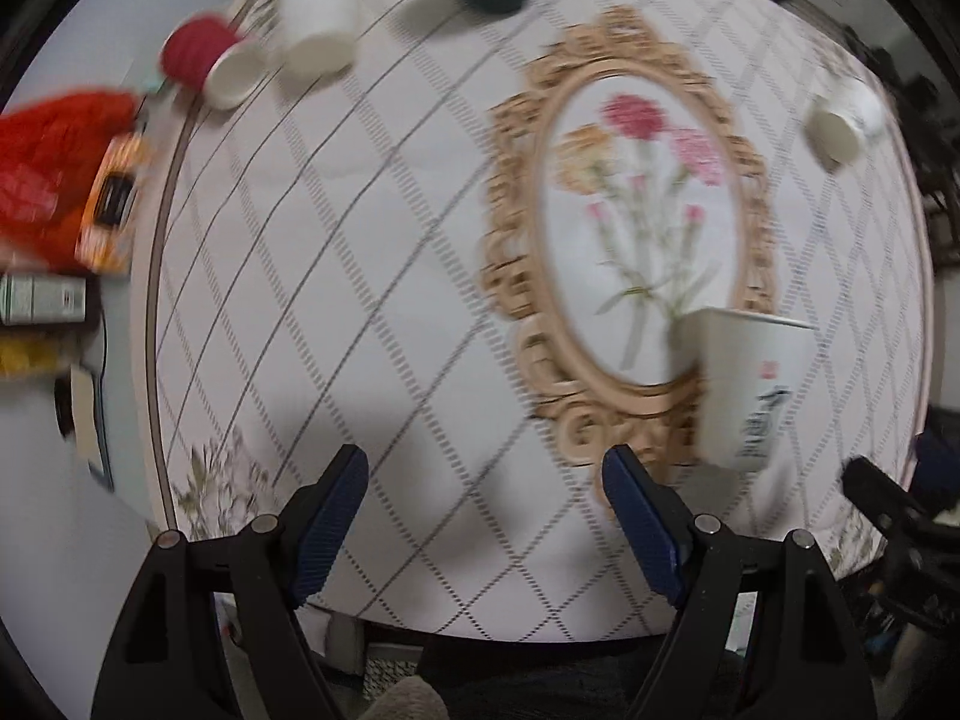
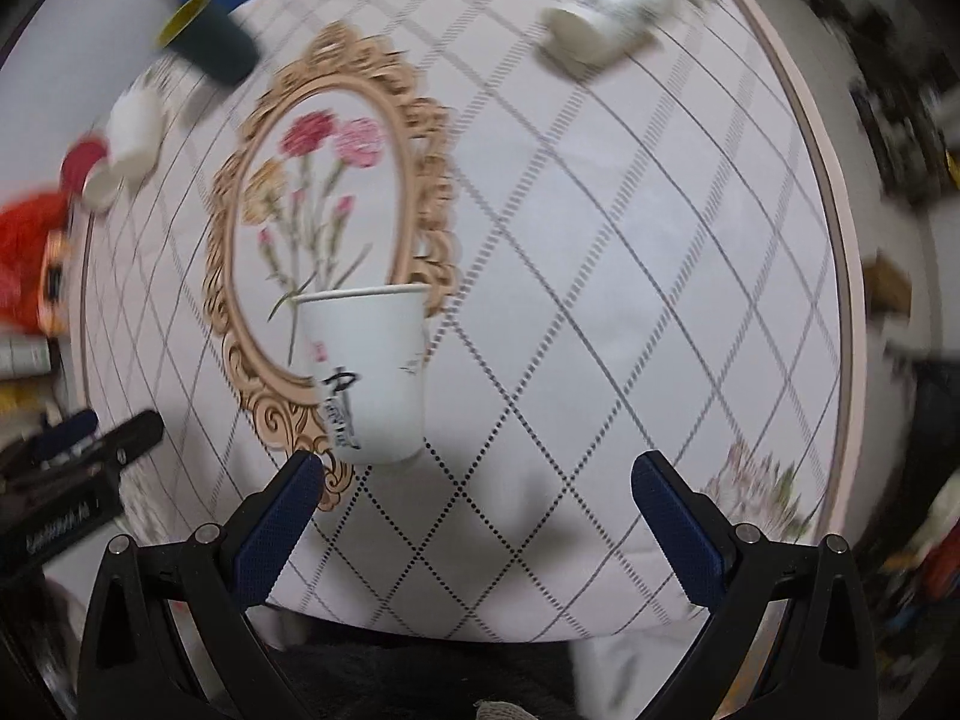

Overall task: Flip cup upside down
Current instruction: 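Pass the cup from the left gripper while the right gripper closes on it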

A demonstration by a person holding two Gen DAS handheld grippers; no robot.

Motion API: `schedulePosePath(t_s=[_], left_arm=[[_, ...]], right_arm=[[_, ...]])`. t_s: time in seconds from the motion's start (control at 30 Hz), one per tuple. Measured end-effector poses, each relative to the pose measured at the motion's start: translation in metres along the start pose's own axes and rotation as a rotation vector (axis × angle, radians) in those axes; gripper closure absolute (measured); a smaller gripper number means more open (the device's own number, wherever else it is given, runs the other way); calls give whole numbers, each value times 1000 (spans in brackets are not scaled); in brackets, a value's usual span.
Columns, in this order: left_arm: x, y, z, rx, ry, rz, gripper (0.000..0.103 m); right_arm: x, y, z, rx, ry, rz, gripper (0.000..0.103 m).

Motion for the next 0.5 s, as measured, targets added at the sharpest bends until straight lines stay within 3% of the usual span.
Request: schedulePosePath(t_s=[0.07,0.13,0.3,0.43,0.5], left_arm=[[-15,-3,-13,-12,10,44,20],[-23,-4,-27,-16,19,76,18],[-28,-3,-53,-35,7,123,18],[-25,-6,-68,-47,4,152,18],[-23,-6,-74,-59,-7,160,18]], right_arm=[[-18,4,3,6,-71,149,0],[-41,5,10,39,-173,377,0],[-96,-14,6,73,-466,1084,0],[-111,-51,-26,87,-702,1686,0],[-109,-61,-44,81,-800,1897,0]])
Point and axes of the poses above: each gripper's, at about its wrist camera, not at the fingertips, and z roughly against the way its jaws point, x to its right, y to its top, the point moved 3 cm from there along -z, roughly the way its jaws point, and after that the axes turned 2 degrees about y, right-handed, at the moved point
